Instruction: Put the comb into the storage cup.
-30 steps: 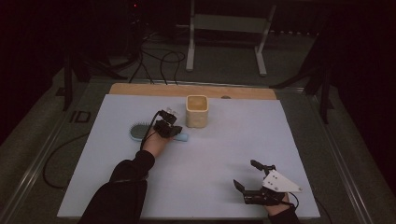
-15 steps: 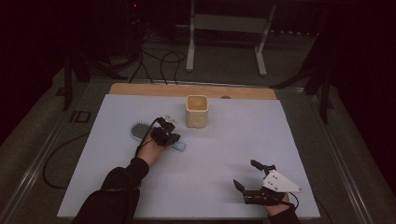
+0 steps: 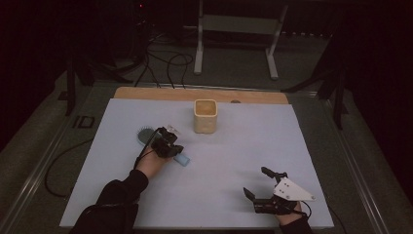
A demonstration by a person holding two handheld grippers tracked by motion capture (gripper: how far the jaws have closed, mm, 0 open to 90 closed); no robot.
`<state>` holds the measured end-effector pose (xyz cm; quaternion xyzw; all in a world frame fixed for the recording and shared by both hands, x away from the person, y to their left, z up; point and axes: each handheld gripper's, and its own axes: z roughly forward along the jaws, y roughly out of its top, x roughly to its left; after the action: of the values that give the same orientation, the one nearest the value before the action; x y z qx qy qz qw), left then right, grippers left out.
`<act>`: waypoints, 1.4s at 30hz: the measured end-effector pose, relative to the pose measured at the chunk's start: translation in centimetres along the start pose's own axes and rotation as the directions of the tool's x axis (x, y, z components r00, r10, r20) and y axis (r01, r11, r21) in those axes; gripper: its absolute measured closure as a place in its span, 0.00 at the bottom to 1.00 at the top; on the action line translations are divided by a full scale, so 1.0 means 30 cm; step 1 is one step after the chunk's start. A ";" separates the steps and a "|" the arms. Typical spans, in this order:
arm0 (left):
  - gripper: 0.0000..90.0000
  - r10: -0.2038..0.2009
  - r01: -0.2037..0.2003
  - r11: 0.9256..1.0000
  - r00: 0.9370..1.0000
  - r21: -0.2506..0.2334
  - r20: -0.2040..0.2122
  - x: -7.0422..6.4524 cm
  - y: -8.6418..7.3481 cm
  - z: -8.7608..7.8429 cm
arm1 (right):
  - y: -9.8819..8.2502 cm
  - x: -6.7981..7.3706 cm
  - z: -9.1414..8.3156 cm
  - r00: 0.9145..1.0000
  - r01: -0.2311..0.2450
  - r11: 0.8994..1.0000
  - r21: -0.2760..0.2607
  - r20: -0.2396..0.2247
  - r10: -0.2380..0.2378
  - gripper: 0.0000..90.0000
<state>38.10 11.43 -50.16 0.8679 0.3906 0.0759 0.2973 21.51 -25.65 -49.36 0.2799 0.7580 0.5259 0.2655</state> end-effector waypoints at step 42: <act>1.00 -0.026 0.036 0.992 0.996 0.121 -0.089 0.050 -0.265 -0.230 | 0.006 0.008 -0.001 1.000 0.008 1.000 -0.005 0.006 -0.008 0.11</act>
<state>31.57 19.79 -49.28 0.8742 0.4205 0.0849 0.2273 21.34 -25.44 -49.19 0.2780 0.7569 0.5259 0.2705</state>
